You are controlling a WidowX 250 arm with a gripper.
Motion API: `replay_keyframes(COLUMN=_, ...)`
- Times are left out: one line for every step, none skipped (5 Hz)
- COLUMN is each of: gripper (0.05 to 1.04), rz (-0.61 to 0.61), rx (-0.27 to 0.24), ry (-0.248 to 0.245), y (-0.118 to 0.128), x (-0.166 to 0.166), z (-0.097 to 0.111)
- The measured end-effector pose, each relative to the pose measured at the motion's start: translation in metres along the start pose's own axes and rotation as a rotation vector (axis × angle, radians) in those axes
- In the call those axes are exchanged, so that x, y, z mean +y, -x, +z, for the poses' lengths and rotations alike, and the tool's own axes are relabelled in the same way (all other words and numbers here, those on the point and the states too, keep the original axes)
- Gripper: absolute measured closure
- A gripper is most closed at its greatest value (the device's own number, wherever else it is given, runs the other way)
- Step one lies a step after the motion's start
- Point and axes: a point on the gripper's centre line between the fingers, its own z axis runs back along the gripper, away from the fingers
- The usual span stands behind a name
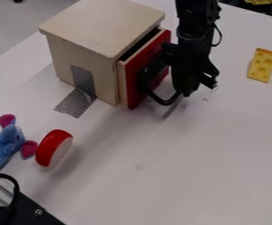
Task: Opened the drawer
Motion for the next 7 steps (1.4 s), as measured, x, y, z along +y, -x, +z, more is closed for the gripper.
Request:
replay_keyframes(gripper=0.918, rz=0.002, rx=-0.005, ry=0.055, y=-0.002, x=-0.017, z=0.000)
replay_keyframes(gripper=0.923, rz=-0.029, rx=-0.003, ry=0.090, y=-0.003, x=-0.040, z=0.001)
replay_keyframes(gripper=0.923, rz=-0.055, rx=0.001, ry=0.084, y=-0.002, x=-0.045, z=0.001)
replay_keyframes(gripper=0.895, rz=-0.058, rx=0.006, ry=0.073, y=-0.002, x=-0.044, z=0.001)
replay_keyframes(gripper=0.645, rz=-0.084, rx=-0.015, ry=0.016, y=-0.006, x=-0.058, z=0.009)
replay_keyframes(gripper=0.327, rz=-0.055, rx=-0.132, ry=-0.095, y=-0.015, x=-0.061, z=0.031)
replay_keyframes(gripper=0.091, rz=-0.048, rx=-0.238, ry=-0.165, y=-0.019, x=-0.065, z=0.045)
